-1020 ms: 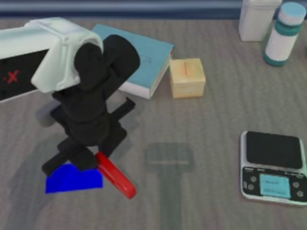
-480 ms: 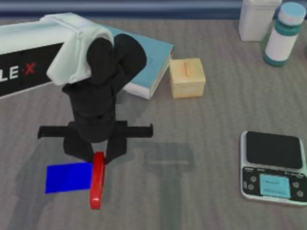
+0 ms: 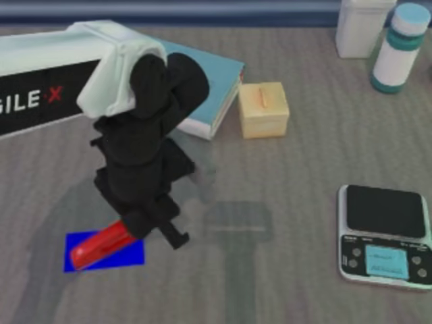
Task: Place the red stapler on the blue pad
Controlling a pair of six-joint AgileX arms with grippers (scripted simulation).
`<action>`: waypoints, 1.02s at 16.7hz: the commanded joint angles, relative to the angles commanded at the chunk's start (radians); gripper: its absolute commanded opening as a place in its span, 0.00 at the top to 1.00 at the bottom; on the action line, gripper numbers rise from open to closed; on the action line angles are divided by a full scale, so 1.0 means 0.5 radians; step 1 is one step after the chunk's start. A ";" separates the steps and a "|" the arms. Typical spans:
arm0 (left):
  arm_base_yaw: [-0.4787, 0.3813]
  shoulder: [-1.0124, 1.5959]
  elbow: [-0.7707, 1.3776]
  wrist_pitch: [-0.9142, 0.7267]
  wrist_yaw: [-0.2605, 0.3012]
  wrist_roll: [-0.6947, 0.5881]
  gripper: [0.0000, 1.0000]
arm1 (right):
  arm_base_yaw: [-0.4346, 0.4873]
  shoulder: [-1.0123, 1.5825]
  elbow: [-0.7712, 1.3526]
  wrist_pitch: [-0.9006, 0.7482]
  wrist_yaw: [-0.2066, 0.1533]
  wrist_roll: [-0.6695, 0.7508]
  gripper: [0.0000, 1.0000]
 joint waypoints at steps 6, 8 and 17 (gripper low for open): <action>0.026 -0.061 0.013 0.049 -0.010 0.988 1.00 | 0.000 0.000 0.000 0.000 0.000 0.000 0.00; 0.035 -0.088 0.012 0.070 -0.011 1.150 1.00 | 0.000 0.000 0.000 0.000 0.000 0.000 0.00; 0.042 -0.092 -0.022 0.112 -0.013 1.230 1.00 | 0.000 0.000 0.000 0.000 0.000 0.000 0.00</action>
